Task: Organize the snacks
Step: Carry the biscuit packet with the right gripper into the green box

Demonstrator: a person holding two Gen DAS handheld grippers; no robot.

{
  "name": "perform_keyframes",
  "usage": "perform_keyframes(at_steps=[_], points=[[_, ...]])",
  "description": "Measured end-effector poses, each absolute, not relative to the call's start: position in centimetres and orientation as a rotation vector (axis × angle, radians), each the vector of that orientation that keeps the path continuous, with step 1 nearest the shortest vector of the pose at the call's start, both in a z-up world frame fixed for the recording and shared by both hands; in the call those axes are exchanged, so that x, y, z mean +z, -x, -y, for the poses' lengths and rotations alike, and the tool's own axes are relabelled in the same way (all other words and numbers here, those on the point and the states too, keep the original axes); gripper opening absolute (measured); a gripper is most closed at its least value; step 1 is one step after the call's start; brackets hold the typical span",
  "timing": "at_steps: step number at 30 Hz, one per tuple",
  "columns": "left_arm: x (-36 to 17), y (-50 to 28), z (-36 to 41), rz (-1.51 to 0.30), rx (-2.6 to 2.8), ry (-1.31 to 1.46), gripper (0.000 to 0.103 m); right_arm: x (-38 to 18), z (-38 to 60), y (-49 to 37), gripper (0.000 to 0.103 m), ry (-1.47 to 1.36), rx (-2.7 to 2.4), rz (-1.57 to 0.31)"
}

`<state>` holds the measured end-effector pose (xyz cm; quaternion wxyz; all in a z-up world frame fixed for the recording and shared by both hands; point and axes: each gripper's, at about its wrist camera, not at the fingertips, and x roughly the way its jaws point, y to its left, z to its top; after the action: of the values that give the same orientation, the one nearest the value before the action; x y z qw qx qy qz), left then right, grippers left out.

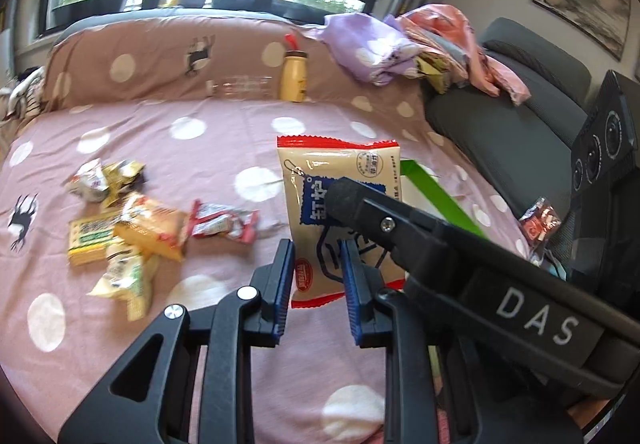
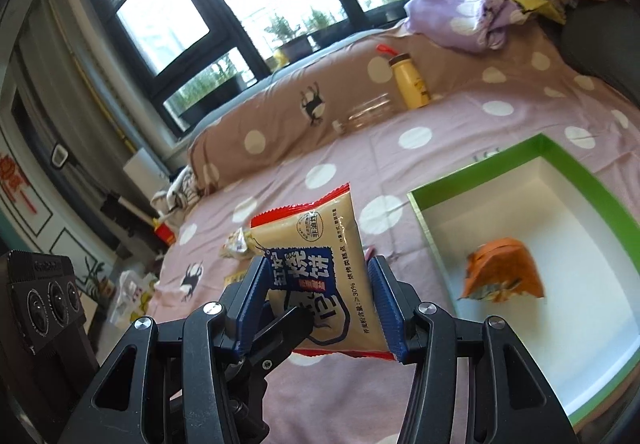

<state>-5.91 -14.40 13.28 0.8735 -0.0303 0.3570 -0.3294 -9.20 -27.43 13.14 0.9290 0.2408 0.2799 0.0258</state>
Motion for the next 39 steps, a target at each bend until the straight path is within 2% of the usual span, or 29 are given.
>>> perform_keyframes(at_steps=[17, 39], points=[[13.0, 6.9, 24.0, -0.776, -0.887, -0.063, 0.024, 11.8, 36.4, 12.5, 0.054, -0.657, -0.162, -0.520], [9.5, 6.6, 30.2, -0.976, -0.983, -0.173, 0.023, 6.9, 42.1, 12.4, 0.055, -0.782, -0.333, -0.671]])
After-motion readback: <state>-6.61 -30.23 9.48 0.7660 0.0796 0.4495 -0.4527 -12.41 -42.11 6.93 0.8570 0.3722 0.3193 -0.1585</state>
